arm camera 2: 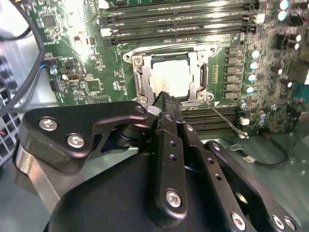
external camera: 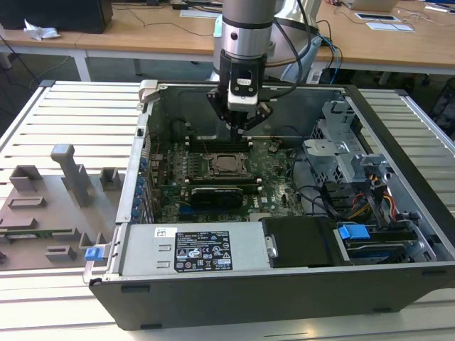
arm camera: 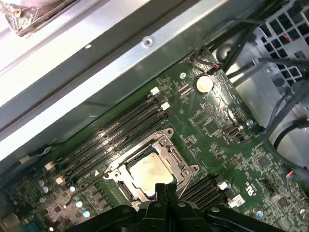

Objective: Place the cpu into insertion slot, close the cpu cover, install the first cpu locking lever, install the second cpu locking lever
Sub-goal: 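Install the first cpu locking lever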

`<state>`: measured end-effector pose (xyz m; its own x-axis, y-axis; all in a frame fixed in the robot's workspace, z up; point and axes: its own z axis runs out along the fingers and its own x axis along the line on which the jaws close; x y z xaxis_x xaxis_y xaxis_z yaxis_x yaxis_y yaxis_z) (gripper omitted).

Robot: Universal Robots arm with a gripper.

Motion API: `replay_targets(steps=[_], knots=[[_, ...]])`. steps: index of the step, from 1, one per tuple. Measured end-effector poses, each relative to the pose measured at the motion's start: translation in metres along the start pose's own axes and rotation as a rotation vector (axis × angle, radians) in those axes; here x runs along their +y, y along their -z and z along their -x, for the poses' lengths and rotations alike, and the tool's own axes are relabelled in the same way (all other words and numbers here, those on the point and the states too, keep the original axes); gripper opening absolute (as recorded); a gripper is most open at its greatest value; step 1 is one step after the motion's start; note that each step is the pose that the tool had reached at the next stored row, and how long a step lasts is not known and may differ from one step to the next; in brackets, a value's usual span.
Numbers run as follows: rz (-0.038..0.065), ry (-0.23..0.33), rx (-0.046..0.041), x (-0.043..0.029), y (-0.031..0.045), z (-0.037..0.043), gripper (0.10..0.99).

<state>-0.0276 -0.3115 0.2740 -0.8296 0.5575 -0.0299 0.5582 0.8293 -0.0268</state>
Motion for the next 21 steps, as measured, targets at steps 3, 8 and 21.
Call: replay_targets(steps=[3, 8, 21], knots=[[0.003, 0.085, -0.0023, 0.0000, 0.0000, 0.0000, 0.106], [0.005, 0.181, -0.0048, 0.0000, 0.0000, 0.0000, 0.106], [0.012, 0.397, -0.0107, 0.0000, 0.0000, 0.0000, 0.106]])
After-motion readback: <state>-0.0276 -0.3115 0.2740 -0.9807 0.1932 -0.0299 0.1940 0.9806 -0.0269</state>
